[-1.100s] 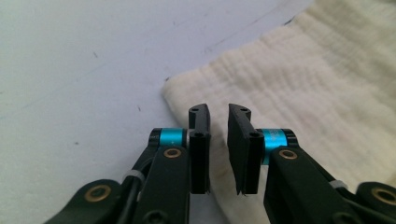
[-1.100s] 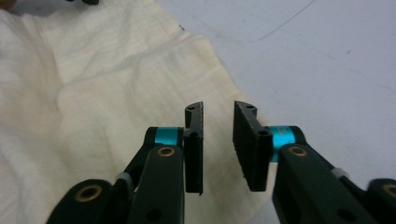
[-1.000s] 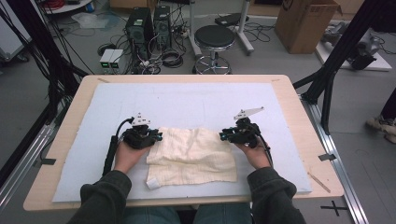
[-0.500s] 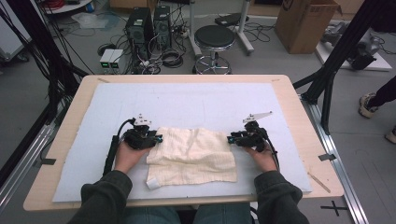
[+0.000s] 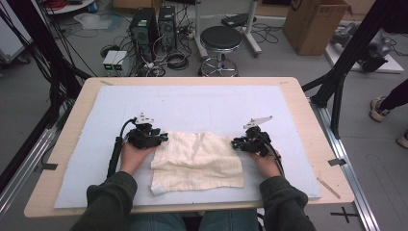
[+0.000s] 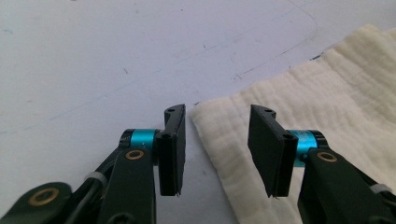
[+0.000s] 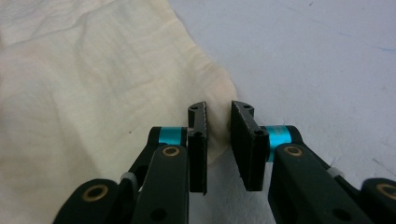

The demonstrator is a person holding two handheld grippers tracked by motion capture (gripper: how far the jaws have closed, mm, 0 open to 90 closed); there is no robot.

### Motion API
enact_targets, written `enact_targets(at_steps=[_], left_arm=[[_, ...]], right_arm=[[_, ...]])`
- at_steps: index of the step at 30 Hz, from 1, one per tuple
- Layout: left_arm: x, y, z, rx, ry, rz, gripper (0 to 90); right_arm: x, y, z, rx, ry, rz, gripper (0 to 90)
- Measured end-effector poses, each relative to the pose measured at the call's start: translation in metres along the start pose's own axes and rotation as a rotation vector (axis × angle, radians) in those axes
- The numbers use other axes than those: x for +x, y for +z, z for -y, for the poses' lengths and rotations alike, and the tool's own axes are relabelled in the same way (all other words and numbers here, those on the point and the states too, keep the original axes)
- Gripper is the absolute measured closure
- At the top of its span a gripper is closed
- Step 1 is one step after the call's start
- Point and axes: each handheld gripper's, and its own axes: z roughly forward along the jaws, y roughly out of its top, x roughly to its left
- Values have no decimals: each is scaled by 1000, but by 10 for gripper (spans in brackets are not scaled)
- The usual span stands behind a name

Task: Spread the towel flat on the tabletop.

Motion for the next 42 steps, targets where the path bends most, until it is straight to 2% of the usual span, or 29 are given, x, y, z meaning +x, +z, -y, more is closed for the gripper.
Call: enact_targets(at_steps=[1,4,5,7,10,17,22,24,27,30,33,35,37,39,41,42], left_arm=[[0,3,1,10,-6,-3,569],[-3,4,2,16,38,-32,610],[-4,4,2,18,61,-41,646],[-4,4,2,14,66,-45,697],[-5,4,2,16,75,-31,844],[-3,-3,1,20,66,-25,872],[-1,-11,-3,-32,37,-21,873],[1,-12,-3,-28,34,-22,873],[4,-11,-3,-48,-2,-23,873],[8,-11,-5,-64,-16,-34,874],[14,-10,-11,-64,-31,-50,874],[18,-8,-15,-72,-56,-50,874],[23,-6,-21,-69,-51,-74,874],[28,-3,-27,-84,-83,-81,874],[32,0,-33,-84,-85,-99,874],[35,3,-37,-102,-97,-115,874]], right_arm=[[0,0,0,-1,-1,2,783],[1,1,-1,0,-20,-2,829],[2,2,-1,-1,-24,-2,836],[2,2,-2,0,-33,-5,844],[0,2,-1,-4,-22,-18,850],[1,-1,-6,-7,-31,-32,859],[0,-6,-14,-32,-34,-33,860],[-1,-7,-17,-41,-41,-35,860],[-3,-6,-20,-46,-44,-36,860],[-7,-4,-22,-45,-34,-37,861],[-12,-2,-29,-46,-33,-22,862],[-16,-1,-37,-49,-39,-6,863],[-20,2,-46,-40,-36,1,864],[-24,3,-54,-45,-31,23,864],[-30,4,-63,-52,-27,42,864],[-32,5,-68,-52,-28,53,864]])
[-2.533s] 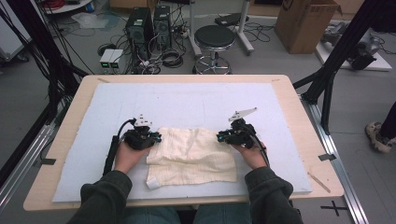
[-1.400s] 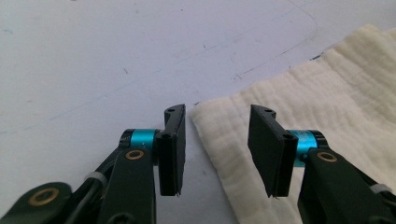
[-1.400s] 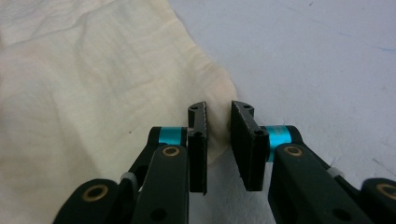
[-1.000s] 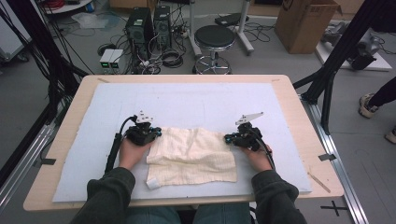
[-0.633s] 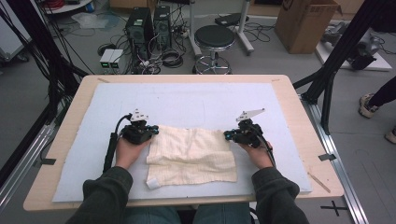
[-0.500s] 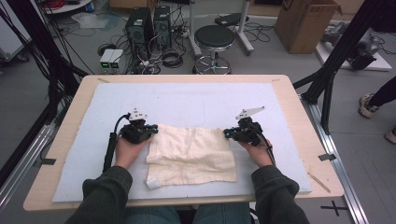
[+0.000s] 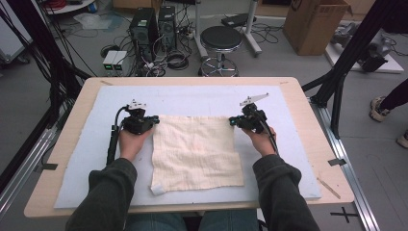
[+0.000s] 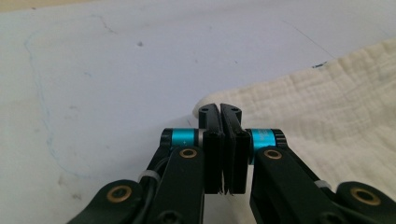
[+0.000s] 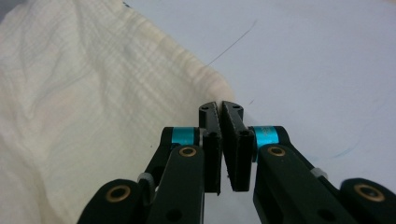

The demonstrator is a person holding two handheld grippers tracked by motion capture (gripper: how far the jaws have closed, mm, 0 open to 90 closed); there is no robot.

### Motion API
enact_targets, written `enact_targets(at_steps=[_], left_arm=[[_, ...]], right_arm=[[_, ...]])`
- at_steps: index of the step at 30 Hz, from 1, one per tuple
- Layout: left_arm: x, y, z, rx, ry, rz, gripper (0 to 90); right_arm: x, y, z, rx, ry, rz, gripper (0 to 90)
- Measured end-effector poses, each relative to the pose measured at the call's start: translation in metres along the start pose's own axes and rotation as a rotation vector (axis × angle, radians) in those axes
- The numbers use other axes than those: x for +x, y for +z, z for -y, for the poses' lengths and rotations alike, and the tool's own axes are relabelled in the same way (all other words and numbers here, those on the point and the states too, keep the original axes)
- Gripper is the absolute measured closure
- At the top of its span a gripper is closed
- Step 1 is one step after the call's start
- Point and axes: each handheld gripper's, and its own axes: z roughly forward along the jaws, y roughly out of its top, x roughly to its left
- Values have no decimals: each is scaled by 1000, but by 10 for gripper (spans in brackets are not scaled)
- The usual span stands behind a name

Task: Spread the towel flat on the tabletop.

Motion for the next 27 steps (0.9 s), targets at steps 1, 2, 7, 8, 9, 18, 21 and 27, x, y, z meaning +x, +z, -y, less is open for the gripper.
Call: enact_targets(at_steps=[1,2,7,8,9,18,21,27], left_arm=[[3,3,-4,2,-6,-12,874],[5,6,-8,0,-11,-31,869],[12,8,-15,-37,-65,-6,696],[11,8,-13,-15,-43,-3,677],[10,6,-11,-14,-35,11,669],[-10,-30,13,-41,55,158,621],[-18,-50,24,-47,105,201,605],[-30,-84,45,-70,147,260,553]], right_arm=[[-4,1,-7,-12,0,29,863],[-8,3,-12,-19,16,53,859],[-17,6,-27,-60,61,140,704],[-18,6,-26,-60,71,126,682],[-18,6,-25,-50,75,111,664],[4,-15,-1,-55,18,17,598],[14,-28,7,-50,24,-53,549],[41,-48,28,-109,-37,-99,526]])
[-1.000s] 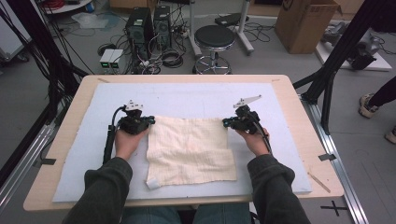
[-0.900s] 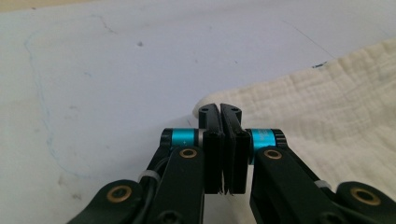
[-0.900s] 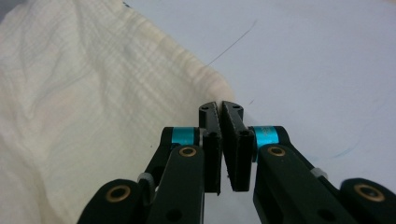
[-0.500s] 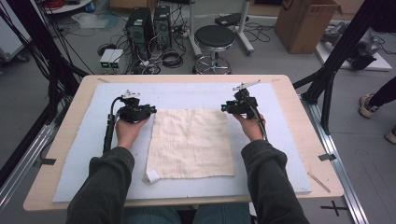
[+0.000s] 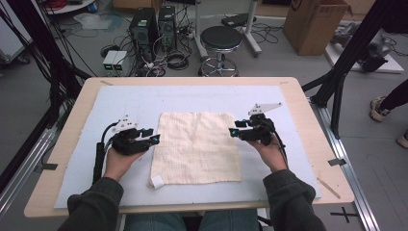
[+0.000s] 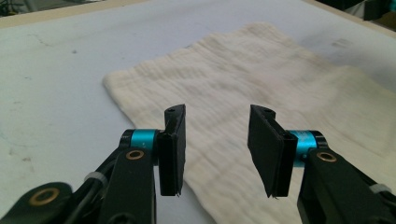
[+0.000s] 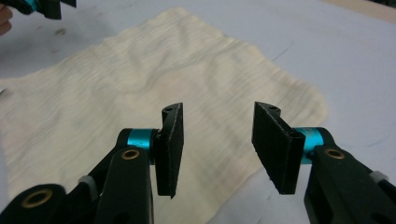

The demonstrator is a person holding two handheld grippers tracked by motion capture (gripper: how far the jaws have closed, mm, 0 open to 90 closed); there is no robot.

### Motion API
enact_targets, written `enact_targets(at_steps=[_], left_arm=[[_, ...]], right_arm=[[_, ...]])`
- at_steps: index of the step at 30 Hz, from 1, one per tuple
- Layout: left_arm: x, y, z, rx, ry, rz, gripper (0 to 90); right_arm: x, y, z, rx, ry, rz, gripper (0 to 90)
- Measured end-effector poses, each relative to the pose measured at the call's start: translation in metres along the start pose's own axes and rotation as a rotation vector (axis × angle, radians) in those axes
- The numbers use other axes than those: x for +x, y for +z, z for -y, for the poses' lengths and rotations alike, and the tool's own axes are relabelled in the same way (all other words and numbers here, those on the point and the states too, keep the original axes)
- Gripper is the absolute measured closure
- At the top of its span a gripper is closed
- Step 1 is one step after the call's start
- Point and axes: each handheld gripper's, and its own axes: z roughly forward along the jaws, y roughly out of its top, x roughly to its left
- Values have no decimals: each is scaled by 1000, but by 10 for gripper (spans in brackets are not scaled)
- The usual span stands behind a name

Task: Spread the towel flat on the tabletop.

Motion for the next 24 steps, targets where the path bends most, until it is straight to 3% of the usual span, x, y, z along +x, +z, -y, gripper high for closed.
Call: enact_targets(at_steps=[3,5,11,24], left_arm=[[-11,-11,6,17,30,26,536],[-17,-16,10,-2,35,43,522],[-30,-20,21,37,80,65,476],[-41,-22,36,80,134,133,465]], right_arm=[[10,-4,13,4,-8,-18,504],[15,-6,23,8,-9,-33,498],[26,-9,46,35,-23,-56,460],[46,-23,61,13,-52,-82,433]])
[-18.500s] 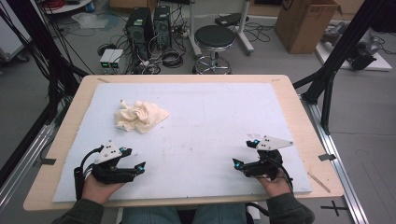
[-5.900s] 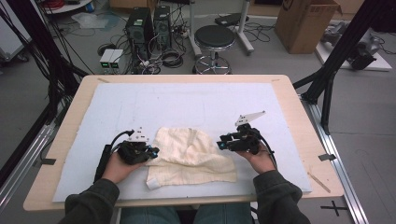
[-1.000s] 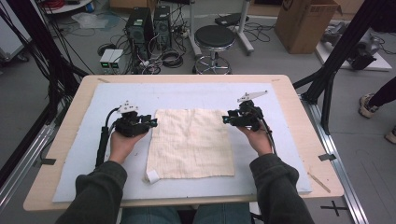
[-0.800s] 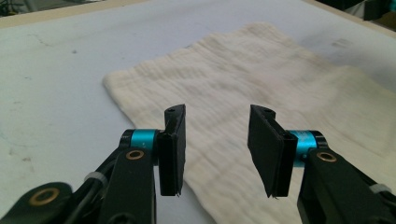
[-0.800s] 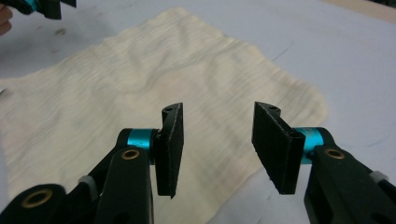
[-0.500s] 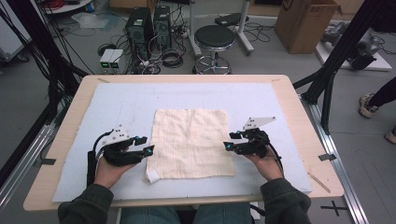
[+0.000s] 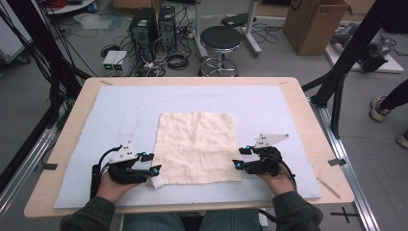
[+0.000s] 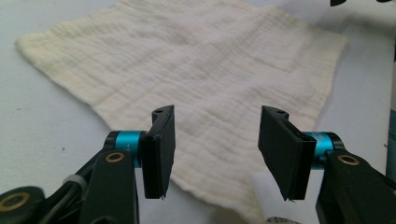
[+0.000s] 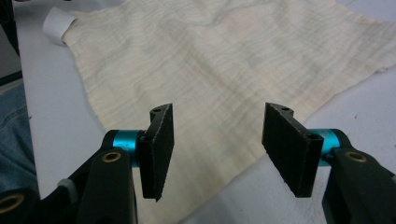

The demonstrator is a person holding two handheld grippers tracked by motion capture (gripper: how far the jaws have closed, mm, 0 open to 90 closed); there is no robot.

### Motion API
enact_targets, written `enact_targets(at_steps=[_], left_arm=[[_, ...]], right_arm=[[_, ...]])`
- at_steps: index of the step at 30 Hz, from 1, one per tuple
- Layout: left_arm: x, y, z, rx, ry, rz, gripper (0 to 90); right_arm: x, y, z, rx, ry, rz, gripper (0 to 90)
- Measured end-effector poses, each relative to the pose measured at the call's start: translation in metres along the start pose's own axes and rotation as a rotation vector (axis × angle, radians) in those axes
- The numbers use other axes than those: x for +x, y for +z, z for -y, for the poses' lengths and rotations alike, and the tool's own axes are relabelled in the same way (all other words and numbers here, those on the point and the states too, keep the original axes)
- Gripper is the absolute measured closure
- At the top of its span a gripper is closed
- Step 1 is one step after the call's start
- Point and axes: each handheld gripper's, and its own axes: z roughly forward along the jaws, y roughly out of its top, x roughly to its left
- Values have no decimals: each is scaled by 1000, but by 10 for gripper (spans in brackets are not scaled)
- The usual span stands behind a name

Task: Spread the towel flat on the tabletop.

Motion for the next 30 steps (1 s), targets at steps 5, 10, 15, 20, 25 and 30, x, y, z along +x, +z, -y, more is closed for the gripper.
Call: enact_targets(at_steps=[5,10,15,20,25,30], left_arm=[[-1,1,1,2,10,13,464],[-3,8,2,39,41,30,482],[-5,18,2,86,60,67,538],[-3,26,7,177,67,75,574],[-3,25,7,173,77,46,665],[-5,24,8,174,58,41,809]], right_arm=[[5,0,4,17,-21,-13,433],[3,3,7,32,-14,-30,451],[5,13,7,72,-48,-68,496],[7,22,9,129,-66,-117,532],[7,26,13,146,-76,-117,569],[9,26,12,159,-102,-68,696]])
